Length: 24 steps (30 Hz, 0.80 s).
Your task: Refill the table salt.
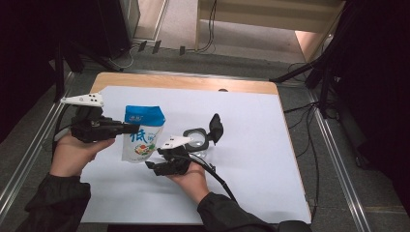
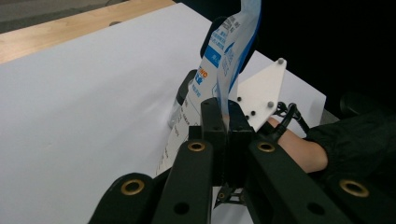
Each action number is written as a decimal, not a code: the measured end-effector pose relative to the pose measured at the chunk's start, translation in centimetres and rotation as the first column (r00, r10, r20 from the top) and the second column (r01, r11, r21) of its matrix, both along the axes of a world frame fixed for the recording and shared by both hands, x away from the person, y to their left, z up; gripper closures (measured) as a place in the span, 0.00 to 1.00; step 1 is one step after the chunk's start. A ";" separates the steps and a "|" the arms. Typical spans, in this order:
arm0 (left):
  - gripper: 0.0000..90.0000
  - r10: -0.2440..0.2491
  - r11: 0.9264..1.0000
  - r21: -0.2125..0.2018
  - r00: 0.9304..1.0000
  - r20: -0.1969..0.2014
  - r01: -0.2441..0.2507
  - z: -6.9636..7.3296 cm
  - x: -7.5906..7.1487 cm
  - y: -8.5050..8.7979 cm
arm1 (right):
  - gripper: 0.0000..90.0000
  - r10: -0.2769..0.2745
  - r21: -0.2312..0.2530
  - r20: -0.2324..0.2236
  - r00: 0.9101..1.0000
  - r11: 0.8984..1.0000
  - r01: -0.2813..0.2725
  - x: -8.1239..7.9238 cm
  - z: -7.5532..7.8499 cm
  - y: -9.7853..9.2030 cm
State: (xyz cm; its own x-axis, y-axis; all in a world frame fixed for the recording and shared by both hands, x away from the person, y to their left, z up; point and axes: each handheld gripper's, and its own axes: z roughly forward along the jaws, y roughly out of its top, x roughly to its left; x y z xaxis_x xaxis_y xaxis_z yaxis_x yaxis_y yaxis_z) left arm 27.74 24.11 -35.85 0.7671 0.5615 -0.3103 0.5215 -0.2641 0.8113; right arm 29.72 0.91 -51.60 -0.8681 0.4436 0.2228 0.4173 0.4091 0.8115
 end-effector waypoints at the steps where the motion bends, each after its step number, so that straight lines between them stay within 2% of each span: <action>1: 1.00 -0.002 1.000 -0.005 1.000 -0.003 0.002 0.0 -0.1 -0.1 | 0.43 -0.008 -0.002 0.004 1.000 1.000 0.008 0.1 -0.1 0.0; 7: 1.00 -0.025 0.999 -0.024 0.999 -0.020 0.025 0.3 -0.6 -0.9 | 0.45 -0.018 -0.001 0.014 1.000 1.000 0.018 0.2 -0.5 0.1; 11: 1.00 -0.021 0.999 -0.028 0.999 -0.030 0.020 0.2 -0.6 -1.2 | 0.45 -0.037 0.035 -0.006 0.999 0.999 0.037 0.4 -0.3 -0.1; 14: 1.00 -0.016 0.999 -0.046 0.999 -0.038 0.014 0.1 -0.5 -1.2 | 0.47 -0.037 0.031 0.010 0.999 0.999 0.037 0.3 -0.2 -0.2; 24: 1.00 -0.012 0.998 -0.068 1.000 -0.027 0.010 0.3 -0.7 -1.3 | 0.46 -0.027 0.067 -0.008 1.000 0.997 0.028 -0.3 0.1 0.0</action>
State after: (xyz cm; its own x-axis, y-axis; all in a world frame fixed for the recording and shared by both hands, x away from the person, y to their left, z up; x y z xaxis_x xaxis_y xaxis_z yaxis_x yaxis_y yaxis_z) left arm 27.08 22.79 -35.54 0.7636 0.5303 -0.3682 0.5412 -0.2148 0.8130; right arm 29.44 0.95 -51.48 -0.8541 0.4512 0.2587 0.4332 0.3418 0.8340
